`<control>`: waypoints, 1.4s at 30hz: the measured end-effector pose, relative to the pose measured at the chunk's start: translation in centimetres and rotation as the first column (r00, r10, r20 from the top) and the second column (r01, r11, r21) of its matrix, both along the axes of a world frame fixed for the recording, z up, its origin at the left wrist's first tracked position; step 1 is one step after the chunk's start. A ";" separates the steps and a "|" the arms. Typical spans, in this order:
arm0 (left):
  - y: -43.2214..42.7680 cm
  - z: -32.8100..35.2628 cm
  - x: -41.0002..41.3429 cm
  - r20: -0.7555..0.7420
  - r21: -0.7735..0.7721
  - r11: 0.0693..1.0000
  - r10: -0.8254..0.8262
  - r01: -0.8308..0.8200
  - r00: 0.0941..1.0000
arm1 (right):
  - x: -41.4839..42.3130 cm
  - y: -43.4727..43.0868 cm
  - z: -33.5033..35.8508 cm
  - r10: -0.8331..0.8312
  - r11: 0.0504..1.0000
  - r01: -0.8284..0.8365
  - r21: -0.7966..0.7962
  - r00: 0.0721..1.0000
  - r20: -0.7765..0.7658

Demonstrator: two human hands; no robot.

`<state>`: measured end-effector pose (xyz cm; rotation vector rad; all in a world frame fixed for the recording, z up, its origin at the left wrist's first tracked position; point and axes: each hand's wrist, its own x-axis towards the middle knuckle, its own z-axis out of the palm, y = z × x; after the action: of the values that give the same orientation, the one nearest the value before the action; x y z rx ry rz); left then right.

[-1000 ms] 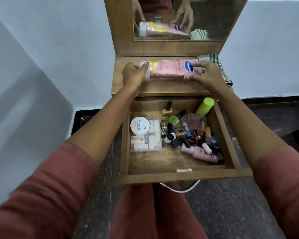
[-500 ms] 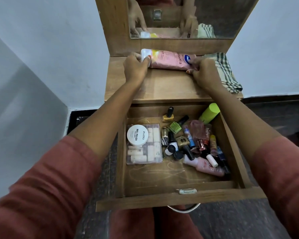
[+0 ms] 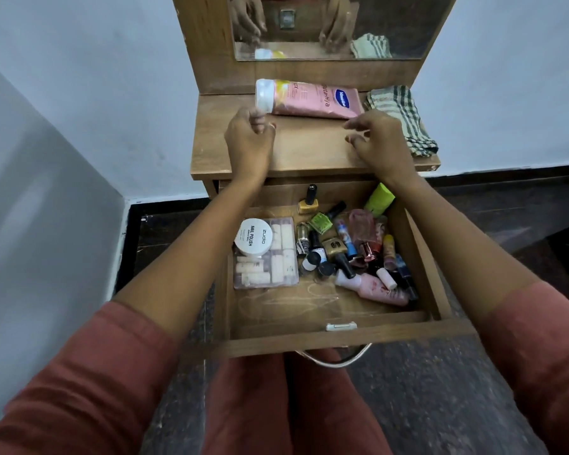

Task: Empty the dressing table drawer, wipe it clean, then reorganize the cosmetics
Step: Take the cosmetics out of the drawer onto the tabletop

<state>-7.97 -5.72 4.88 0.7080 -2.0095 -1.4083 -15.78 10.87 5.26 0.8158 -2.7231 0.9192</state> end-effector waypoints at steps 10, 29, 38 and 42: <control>10.1 -1.6 10.0 0.319 0.380 0.874 -0.431 0.303 0.844 | 9.0 6.6 -2.4 0.068 0.949 -0.151 0.276 0.955 0.289; 15.8 -7.7 8.7 0.546 0.715 0.675 -0.701 0.180 0.459 | 11.2 8.7 -5.4 0.178 0.574 -0.394 0.717 0.916 0.361; 14.8 -7.4 9.3 0.476 0.822 0.570 -0.707 0.022 0.524 | 11.5 8.6 -5.2 0.144 0.594 -0.394 0.701 0.910 0.389; 14.3 -7.1 9.6 0.445 0.832 0.554 -0.703 0.034 0.555 | 11.6 9.0 -5.0 0.106 0.694 -0.404 0.596 0.876 0.470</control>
<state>1.62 8.59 -2.23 1.4496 -2.2028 -2.7104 -4.21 19.85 0.25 1.2854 -3.4334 0.0400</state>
